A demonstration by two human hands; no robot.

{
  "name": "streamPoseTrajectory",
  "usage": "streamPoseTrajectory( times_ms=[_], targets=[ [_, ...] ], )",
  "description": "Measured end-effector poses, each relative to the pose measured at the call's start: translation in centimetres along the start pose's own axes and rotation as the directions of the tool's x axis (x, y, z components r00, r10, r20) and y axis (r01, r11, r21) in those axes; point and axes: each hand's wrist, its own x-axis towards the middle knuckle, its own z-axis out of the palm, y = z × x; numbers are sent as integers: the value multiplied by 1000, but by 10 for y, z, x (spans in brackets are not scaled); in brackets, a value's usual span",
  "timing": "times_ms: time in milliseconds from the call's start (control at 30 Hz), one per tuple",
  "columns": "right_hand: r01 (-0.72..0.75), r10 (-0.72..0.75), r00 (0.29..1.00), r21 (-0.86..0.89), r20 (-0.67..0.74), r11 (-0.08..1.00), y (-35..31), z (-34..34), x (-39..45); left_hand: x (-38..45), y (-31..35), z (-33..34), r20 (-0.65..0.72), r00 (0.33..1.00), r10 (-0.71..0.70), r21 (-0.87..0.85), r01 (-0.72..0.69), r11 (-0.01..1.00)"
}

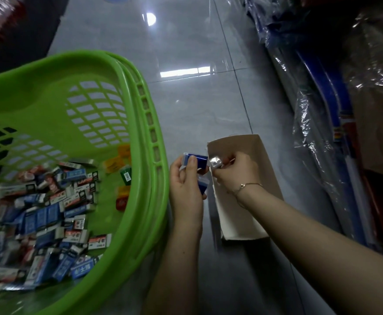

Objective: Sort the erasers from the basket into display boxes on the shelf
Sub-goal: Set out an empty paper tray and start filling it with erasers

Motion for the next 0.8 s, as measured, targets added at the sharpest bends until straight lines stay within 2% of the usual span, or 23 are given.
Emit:
streamPoseTrajectory(
  times_ms=[133,300,433,500,567,633,733,800],
  targets=[
    [-28,28,1000,39,-9,999,-2,1,2,-1,2,0,11,1000,1,10,-1,1000],
    [-131,108,982,143,157,981,-4,-5,-4,-2,8,-1,13,1000,15,-6,-15,1000],
    [-203,144,958,231,249,951,-17,-31,-17,-11,17,0,44,988,151,29,-152,988],
    [-280,134,937,467,322,839,-26,-50,-27,-18,22,1,92,959,266,101,-275,956],
    [-395,81,900,726,428,563,-31,-70,-38,-25,29,4,148,921,361,168,-383,908],
    [-446,10,882,828,471,339,-32,-86,-46,-31,36,8,206,882,424,162,-458,874],
    [-414,-73,900,895,430,165,-34,-102,-54,-39,47,15,282,877,388,124,-435,892],
    [-374,-118,914,919,388,123,-32,-108,-56,-44,53,18,311,912,267,87,-308,947]
  ],
)
